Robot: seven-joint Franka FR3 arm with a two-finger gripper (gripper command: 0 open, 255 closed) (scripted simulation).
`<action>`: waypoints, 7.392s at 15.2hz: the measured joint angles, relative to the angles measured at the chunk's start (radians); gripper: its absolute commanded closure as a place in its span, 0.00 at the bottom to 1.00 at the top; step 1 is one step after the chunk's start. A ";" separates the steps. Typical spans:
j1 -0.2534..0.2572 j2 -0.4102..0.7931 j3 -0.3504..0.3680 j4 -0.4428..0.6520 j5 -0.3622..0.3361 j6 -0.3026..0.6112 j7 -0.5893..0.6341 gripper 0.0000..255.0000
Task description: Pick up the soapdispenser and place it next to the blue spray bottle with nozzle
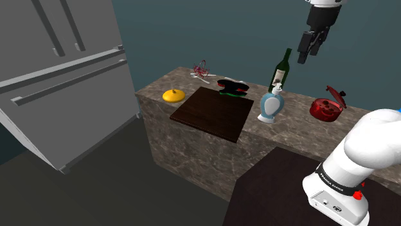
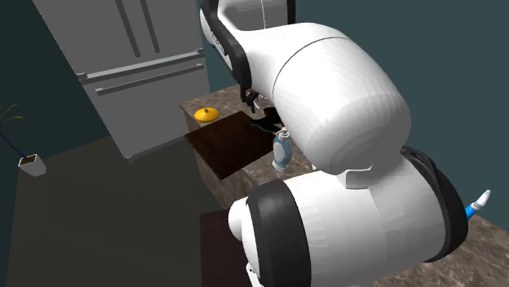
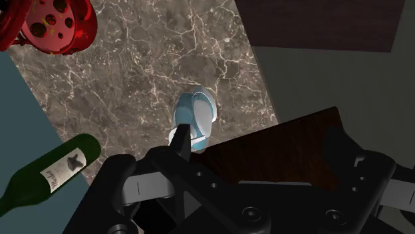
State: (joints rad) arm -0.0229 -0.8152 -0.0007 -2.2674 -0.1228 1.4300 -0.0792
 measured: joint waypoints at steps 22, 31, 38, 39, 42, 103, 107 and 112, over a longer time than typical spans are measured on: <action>-0.014 0.530 -0.255 -0.040 -0.028 0.484 -0.266 0.00; -0.018 0.560 -0.266 -0.102 -0.031 0.575 -0.271 0.00; -0.018 0.559 -0.266 -0.102 -0.030 0.576 -0.271 1.00; -0.018 0.559 -0.266 -0.101 -0.030 0.577 -0.271 1.00; -0.018 0.557 -0.266 -0.100 -0.031 0.576 -0.271 1.00; -0.004 0.596 -0.233 0.703 -0.002 -0.191 -0.334 0.00; -0.085 0.820 -0.306 0.907 0.206 -0.393 -0.004 0.00; -0.101 0.833 -0.325 0.846 0.276 -0.396 0.156 0.00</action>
State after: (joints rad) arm -0.1244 0.0183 -0.3254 -1.4214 0.1531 1.0336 0.0765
